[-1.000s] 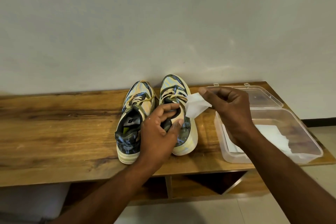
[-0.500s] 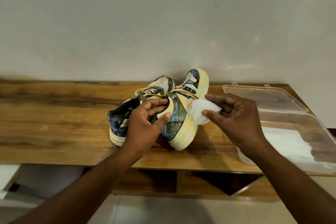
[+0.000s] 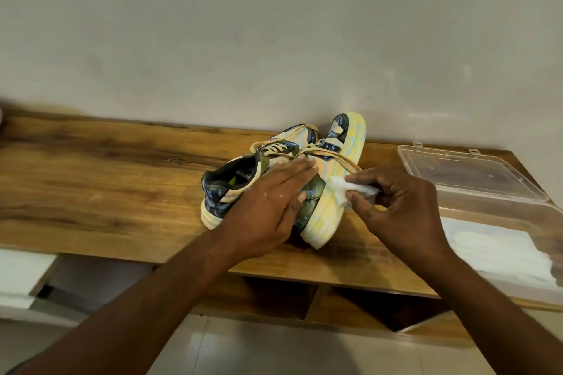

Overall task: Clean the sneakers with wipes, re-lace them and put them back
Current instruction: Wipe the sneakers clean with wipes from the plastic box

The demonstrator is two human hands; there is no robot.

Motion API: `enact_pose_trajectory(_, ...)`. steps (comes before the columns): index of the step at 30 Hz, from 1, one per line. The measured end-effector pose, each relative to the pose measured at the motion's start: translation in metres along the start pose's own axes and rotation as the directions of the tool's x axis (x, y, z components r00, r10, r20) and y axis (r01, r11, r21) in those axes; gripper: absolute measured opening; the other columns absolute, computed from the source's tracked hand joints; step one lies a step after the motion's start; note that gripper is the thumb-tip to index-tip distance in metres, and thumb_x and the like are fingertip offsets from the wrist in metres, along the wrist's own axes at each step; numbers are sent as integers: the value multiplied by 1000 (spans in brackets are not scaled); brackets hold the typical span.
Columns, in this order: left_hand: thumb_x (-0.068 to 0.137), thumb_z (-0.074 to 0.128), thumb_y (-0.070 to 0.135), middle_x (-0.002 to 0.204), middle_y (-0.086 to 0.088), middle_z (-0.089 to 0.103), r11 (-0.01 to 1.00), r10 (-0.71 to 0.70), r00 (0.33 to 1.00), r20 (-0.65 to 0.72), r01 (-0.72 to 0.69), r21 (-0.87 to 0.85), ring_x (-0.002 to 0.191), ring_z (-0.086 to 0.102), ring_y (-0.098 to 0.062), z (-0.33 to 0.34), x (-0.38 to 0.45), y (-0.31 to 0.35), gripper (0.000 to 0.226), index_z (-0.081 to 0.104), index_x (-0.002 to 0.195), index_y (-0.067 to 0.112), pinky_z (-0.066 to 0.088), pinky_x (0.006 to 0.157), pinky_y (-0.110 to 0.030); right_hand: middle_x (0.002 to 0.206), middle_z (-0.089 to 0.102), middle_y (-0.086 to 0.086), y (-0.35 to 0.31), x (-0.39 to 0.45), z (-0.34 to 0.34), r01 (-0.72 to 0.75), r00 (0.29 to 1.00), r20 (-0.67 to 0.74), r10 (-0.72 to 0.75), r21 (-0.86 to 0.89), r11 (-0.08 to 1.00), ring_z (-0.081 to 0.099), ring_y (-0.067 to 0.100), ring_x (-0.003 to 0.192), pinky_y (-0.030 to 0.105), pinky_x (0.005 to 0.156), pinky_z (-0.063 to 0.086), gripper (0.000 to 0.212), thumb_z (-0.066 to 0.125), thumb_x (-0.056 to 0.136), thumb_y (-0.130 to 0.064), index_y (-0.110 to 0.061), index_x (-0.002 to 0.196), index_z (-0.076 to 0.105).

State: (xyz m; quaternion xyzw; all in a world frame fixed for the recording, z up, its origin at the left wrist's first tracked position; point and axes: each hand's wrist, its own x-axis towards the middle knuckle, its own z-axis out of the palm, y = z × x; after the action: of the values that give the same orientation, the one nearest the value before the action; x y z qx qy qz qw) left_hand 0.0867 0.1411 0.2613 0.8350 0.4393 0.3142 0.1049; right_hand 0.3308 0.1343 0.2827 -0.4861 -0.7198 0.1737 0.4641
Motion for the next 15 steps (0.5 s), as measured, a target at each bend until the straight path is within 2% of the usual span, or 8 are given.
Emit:
enact_pose_trajectory(2,106,58,27,167,3,38,999,-24,999,-23,23,-35,157,24,-6,-1,2,8,58,41,160,15,27,128,-39,100,77,-9,3,-1,-3,21,1000,-15,-22,-56,998,72,5,89,25,72,61,26,86,80,-8,-17,104,81)
enact_pose_trajectory(5,89,81,41,161,10,45,951,-257,958,-126,227,-209,149,37,-2,2,1,22,83,40,159,24,37,121,-28,99,77,-8,8,-4,-8,10,999,-46,-14,-84,996,72,3,90,22,73,60,25,87,78,-9,-17,101,82)
enact_pose_trajectory(7,80,88,48,154,15,49,866,-436,888,-142,372,-333,141,44,4,8,-3,31,93,40,157,27,40,114,-18,99,77,-9,11,-6,-10,-20,998,-65,15,-81,997,72,3,90,19,74,58,25,87,78,-9,-18,101,82)
enact_pose_trajectory(10,74,91,49,139,26,52,699,-600,799,-45,496,-515,121,47,23,16,-10,40,96,41,154,28,40,97,-1,99,77,-11,12,-9,-12,-42,997,-65,38,-62,997,72,1,90,13,74,56,25,86,78,-11,-18,101,82)
enact_pose_trajectory(12,73,91,49,132,29,57,624,-625,781,13,509,-593,117,53,21,21,-10,41,91,44,149,30,47,98,-9,99,77,-12,11,-10,-13,-55,997,-60,52,-39,998,72,2,87,12,73,55,26,85,78,-11,-19,102,81)
enact_pose_trajectory(15,70,95,48,134,24,61,549,-646,761,56,514,-659,123,58,9,25,-6,41,100,42,153,29,53,106,-27,99,77,-9,9,-10,-13,-63,996,-63,61,-36,997,72,3,86,14,72,56,27,85,78,-9,-20,102,80)
